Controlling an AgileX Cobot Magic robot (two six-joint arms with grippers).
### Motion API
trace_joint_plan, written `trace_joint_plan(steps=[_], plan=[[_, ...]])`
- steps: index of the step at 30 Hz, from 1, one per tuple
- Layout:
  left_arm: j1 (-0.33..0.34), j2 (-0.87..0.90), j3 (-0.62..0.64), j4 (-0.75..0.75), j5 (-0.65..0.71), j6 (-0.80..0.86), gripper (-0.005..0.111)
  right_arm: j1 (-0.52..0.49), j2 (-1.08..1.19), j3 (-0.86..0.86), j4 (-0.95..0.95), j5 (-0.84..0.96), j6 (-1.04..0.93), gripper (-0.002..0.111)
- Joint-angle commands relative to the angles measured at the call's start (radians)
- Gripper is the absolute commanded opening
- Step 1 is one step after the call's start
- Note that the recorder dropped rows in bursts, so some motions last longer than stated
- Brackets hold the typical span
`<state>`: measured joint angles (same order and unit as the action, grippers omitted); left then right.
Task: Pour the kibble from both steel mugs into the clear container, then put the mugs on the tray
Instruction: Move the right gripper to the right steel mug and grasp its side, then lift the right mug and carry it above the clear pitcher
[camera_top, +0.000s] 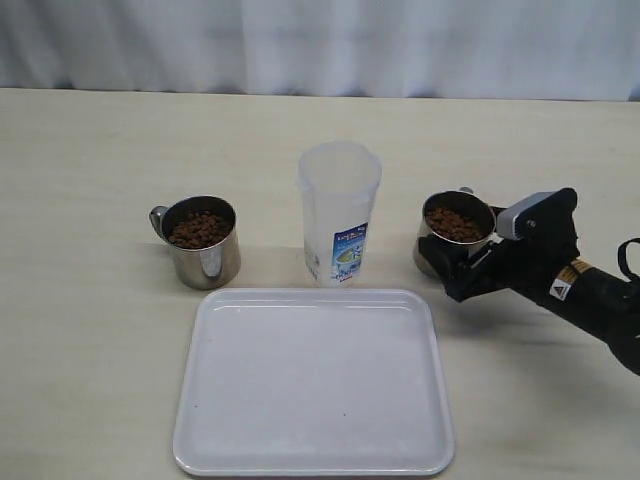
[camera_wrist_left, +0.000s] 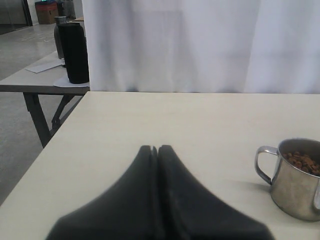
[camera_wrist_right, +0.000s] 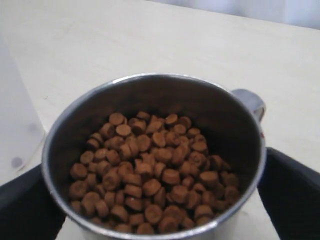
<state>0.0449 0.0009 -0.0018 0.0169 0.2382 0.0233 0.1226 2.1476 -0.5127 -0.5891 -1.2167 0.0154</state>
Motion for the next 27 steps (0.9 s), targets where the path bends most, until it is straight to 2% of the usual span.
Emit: trace_joint_plan(steps=[1, 15, 17, 18, 20, 21, 22, 27], plan=[[-0.005, -0.001, 0.002, -0.003, -0.006, -0.002, 0.0, -0.005, 0.008, -0.043, -0.069, 0.018, 0.048, 0.094], [-0.005, -0.001, 0.002, -0.003, -0.006, -0.002, 0.0, -0.005, 0.087, -0.092, -0.1, -0.004, 0.023, 0.093], [-0.005, -0.001, 0.002, -0.003, -0.006, -0.002, 0.0, -0.005, 0.087, -0.092, -0.1, -0.004, 0.023, 0.081], [-0.005, -0.001, 0.002, -0.003, -0.01, -0.002, 0.0, -0.005, 0.087, -0.092, -0.1, -0.004, 0.023, 0.069], [-0.005, -0.001, 0.002, -0.003, -0.013, -0.002, 0.0, -0.005, 0.083, -0.087, -0.1, -0.004, 0.021, 0.041], [-0.005, -0.001, 0.002, -0.003, -0.011, -0.002, 0.0, -0.006, 0.07, -0.076, -0.1, -0.004, 0.026, 0.019], [-0.005, -0.001, 0.002, -0.003, -0.011, -0.002, 0.0, -0.006, 0.058, -0.069, -0.1, -0.004, 0.018, 0.006], [-0.005, -0.001, 0.002, -0.003, -0.011, -0.002, 0.0, -0.006, -0.099, -0.003, -0.022, -0.003, 0.024, 0.004]])
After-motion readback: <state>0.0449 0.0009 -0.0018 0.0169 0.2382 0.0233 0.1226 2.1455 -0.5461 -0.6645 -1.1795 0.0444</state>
